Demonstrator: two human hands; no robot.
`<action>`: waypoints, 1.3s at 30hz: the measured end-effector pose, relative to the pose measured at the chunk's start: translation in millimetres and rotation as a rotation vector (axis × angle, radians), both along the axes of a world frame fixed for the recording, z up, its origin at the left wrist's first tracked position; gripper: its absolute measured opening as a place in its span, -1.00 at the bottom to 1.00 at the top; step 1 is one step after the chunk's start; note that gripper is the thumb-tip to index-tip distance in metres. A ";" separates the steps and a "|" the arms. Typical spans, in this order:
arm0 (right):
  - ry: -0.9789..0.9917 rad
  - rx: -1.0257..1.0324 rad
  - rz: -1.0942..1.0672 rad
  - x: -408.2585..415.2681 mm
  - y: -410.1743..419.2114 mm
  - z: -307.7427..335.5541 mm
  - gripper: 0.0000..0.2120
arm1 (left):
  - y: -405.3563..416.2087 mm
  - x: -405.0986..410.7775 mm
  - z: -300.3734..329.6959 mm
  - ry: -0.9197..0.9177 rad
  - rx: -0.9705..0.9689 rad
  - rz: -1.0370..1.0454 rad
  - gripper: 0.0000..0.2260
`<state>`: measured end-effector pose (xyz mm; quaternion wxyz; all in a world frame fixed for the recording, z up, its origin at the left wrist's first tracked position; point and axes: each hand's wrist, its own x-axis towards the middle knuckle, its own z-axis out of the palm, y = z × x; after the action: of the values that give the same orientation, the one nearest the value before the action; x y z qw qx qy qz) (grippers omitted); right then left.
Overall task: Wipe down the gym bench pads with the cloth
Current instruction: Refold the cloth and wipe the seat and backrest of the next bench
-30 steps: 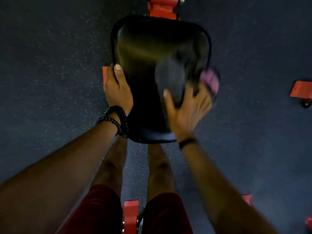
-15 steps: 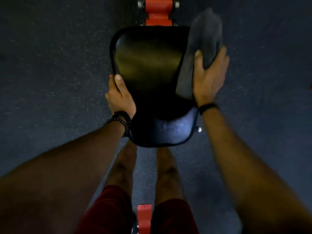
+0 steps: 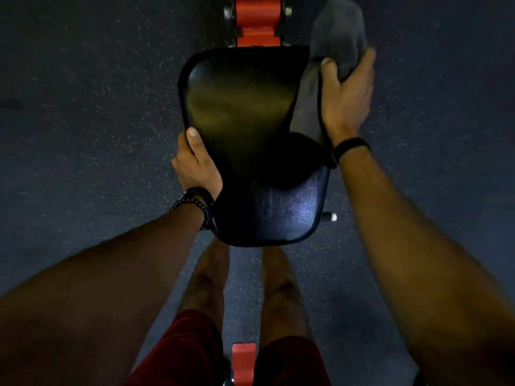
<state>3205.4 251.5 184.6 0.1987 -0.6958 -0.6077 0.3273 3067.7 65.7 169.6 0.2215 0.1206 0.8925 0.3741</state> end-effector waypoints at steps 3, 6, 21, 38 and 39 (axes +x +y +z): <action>-0.030 0.037 0.019 21.9 -53.1 6.2 -0.45 | -1.7 -0.3 -1.0 0.002 0.015 -0.019 -0.55; 0.012 -0.064 0.011 59.4 -148.0 17.3 -0.41 | -4.2 -1.2 -4.5 0.005 -0.018 -0.041 -0.43; -0.137 0.024 0.083 41.3 -116.0 11.8 -0.38 | -6.0 -3.0 1.6 0.014 0.019 -0.200 -0.49; -0.513 0.151 0.374 29.6 -109.7 16.1 -0.41 | -10.4 -6.8 4.3 -0.075 -0.008 -0.213 -0.45; -0.505 0.142 0.433 45.7 -139.4 20.1 -0.42 | -12.3 -7.2 7.8 -0.095 -0.021 -0.216 -0.48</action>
<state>3251.1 112.1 204.7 0.0156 -0.5942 -0.7926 0.1362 3060.5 53.4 177.4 0.3036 0.1957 0.8668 0.3438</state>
